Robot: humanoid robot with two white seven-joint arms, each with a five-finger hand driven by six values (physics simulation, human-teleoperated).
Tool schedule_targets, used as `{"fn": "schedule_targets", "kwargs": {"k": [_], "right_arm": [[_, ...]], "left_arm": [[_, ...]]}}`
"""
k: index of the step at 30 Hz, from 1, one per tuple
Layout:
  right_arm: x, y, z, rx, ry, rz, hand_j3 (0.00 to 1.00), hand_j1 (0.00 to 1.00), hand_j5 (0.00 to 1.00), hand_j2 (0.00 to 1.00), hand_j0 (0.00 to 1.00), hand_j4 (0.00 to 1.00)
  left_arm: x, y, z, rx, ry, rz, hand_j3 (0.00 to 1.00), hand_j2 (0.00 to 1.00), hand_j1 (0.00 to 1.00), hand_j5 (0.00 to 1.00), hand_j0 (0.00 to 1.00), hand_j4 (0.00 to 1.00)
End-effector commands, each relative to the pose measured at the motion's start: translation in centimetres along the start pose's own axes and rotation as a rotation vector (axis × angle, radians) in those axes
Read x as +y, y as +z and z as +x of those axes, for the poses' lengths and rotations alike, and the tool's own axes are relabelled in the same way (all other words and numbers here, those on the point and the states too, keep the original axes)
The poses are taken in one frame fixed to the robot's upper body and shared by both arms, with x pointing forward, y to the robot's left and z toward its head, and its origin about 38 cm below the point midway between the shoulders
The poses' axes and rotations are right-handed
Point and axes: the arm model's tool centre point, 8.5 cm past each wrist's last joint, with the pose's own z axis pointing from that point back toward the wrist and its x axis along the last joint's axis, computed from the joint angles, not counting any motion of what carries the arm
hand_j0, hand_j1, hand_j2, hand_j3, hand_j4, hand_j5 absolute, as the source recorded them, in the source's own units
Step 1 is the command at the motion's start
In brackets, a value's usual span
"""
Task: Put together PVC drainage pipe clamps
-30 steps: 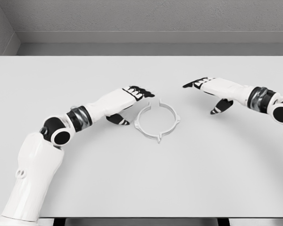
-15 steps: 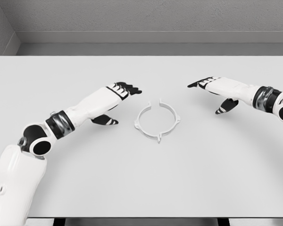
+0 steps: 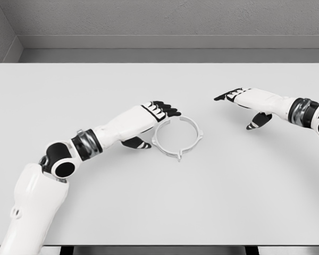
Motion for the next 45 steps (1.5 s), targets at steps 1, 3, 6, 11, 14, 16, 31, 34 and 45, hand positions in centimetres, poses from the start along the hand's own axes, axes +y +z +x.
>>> {"fn": "schedule_targets", "kwargs": {"k": [1, 3, 6, 11, 14, 16, 31, 34, 45], "right_arm": [[0.0, 0.0, 0.0, 0.002, -0.005, -0.001, 1.0, 1.0, 1.0, 1.0, 1.0, 1.0], [0.1, 0.0, -0.2, 0.008, -0.011, -0.001, 1.0, 1.0, 1.0, 1.0, 1.0, 1.0], [0.1, 0.0, -0.2, 0.008, -0.011, -0.001, 1.0, 1.0, 1.0, 1.0, 1.0, 1.0], [0.0, 0.0, -0.2, 0.006, -0.012, -0.002, 1.0, 1.0, 1.0, 1.0, 1.0, 1.0], [0.0, 0.0, -0.2, 0.006, -0.012, -0.002, 1.0, 1.0, 1.0, 1.0, 1.0, 1.0], [0.0, 0.1, -0.2, 0.007, -0.011, -0.002, 1.0, 1.0, 1.0, 1.0, 1.0, 1.0], [0.0, 0.0, 0.0, 0.001, -0.012, -0.003, 1.0, 1.0, 1.0, 1.0, 1.0, 1.0], [-0.1, 0.0, 0.0, 0.0, -0.01, -0.005, 1.0, 1.0, 1.0, 1.0, 1.0, 1.0], [-0.1, -0.2, 0.2, -0.005, -0.014, -0.007, 1.0, 1.0, 1.0, 1.0, 1.0, 1.0]], "left_arm": [[0.0, -0.1, 0.1, -0.003, 0.009, 0.005, 1.0, 1.0, 1.0, 1.0, 1.0, 1.0], [0.1, -0.4, 0.2, -0.006, 0.008, 0.009, 1.0, 1.0, 1.0, 1.0, 1.0, 1.0], [-0.2, -1.3, 0.1, -0.012, 0.019, -0.001, 1.0, 1.0, 1.0, 1.0, 1.0, 1.0], [-0.2, -1.3, 0.2, -0.013, 0.02, 0.0, 1.0, 1.0, 1.0, 1.0, 1.0, 1.0], [-0.5, -1.3, 0.1, -0.01, 0.026, -0.006, 1.0, 1.0, 1.0, 1.0, 1.0, 1.0], [-1.0, -1.3, -0.3, -0.002, 0.039, -0.019, 1.0, 1.0, 1.0, 1.0, 1.0, 1.0], [-1.8, -2.0, -0.9, 0.002, 0.058, -0.049, 1.0, 1.0, 1.0, 1.0, 1.0, 1.0], [-2.0, -2.4, -0.7, -0.002, 0.072, -0.048, 1.0, 1.0, 1.0, 1.0, 1.0, 1.0], [-1.6, -3.2, -1.2, -0.001, 0.075, -0.048, 1.0, 1.0, 1.0, 1.0, 1.0, 1.0]]}}
